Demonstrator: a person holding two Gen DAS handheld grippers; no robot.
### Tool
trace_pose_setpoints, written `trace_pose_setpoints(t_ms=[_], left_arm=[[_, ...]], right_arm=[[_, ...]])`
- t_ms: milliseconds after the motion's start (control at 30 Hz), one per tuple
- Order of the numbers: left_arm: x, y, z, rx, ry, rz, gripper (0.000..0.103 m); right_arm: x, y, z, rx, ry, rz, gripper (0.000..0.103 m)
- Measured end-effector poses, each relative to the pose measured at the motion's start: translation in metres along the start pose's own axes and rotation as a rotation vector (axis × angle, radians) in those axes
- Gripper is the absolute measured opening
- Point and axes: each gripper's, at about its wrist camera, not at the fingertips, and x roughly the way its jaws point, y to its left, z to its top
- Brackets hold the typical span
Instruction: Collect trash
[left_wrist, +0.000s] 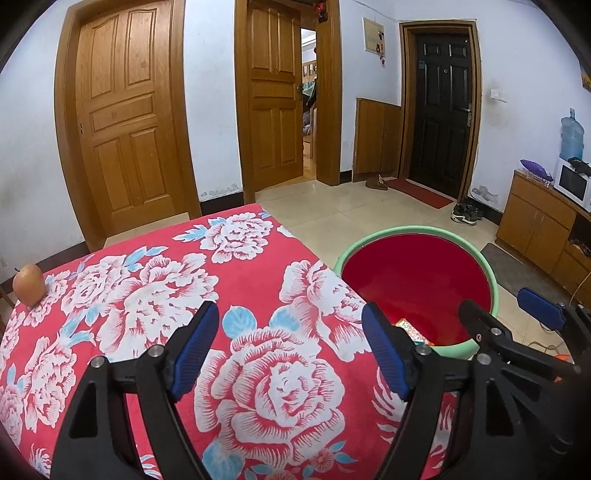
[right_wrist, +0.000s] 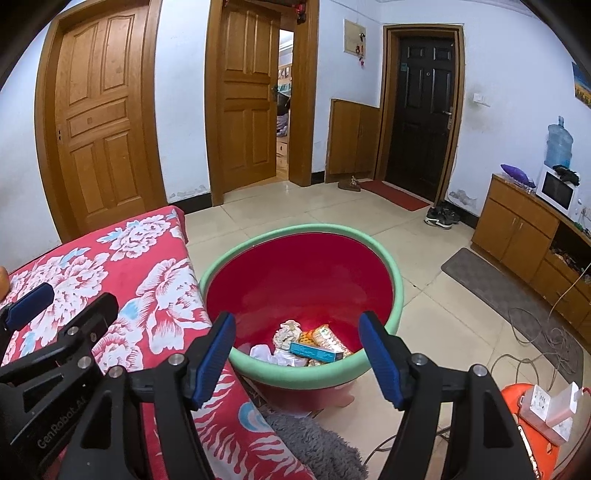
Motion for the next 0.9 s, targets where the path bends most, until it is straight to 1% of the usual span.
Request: trace_pose_setpoints(t_ms=[200, 400, 900], left_arm=[[0.0002, -0.0004, 0.0007, -0.001, 0.001, -0.003, 0.079], [-0.0002, -0.0007, 0.0013, 0.0, -0.008, -0.003, 0.079], [0.0002, -0.0003, 0.0011, 0.0, -0.008, -0.005, 0.08]], right_arm=[[-0.0002, 0.0017, -0.0002, -0.003, -0.003, -0.014, 0.072], [-0.007, 0.0031, -0.0008, -0.011, -0.036, -0.053, 0.072], [-0.0087, 0.0025, -0.0004, -0.009, -0.042, -0.059, 0.073]])
